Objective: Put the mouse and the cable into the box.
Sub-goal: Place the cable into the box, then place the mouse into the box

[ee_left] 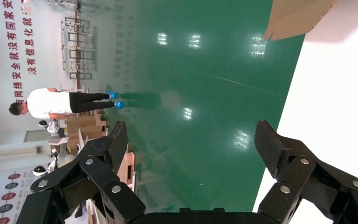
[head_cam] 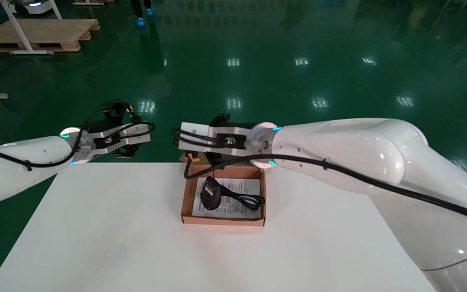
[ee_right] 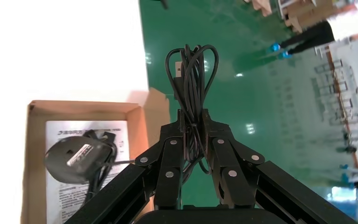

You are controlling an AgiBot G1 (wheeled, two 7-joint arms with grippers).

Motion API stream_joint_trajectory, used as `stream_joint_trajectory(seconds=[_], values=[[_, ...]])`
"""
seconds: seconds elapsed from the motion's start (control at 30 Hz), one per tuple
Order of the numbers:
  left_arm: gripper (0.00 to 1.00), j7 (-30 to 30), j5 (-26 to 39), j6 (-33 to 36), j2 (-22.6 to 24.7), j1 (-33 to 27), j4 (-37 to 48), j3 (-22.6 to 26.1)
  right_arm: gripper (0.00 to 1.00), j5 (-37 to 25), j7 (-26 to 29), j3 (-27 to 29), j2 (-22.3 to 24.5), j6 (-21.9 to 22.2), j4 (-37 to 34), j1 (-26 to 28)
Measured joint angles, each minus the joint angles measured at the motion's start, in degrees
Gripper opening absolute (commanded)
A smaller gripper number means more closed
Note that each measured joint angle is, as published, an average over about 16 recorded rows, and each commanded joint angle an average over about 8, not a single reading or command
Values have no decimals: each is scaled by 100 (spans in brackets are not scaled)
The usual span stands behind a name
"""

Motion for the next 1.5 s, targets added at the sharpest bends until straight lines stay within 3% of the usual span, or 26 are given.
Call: stream_joint_trajectory(seconds=[0.33,0.4,0.63,0.7,1.5], values=[[100,-541,410,31,-93,38,-270,86,0,-3,283,-650,27,158,-94,-36],[100,-640,488,38,-109,45,-319,99,5,-13,339,-731,34,196,-151,-44],[100,-914,715,60,-155,67,-458,130,89,-39,421,-950,62,384,-280,-105],[100,-960,757,65,-163,71,-483,135,100,-30,441,-977,70,427,-299,-119],[100,-978,768,73,-167,79,-489,137,100,-24,462,-970,75,445,-301,-128]])
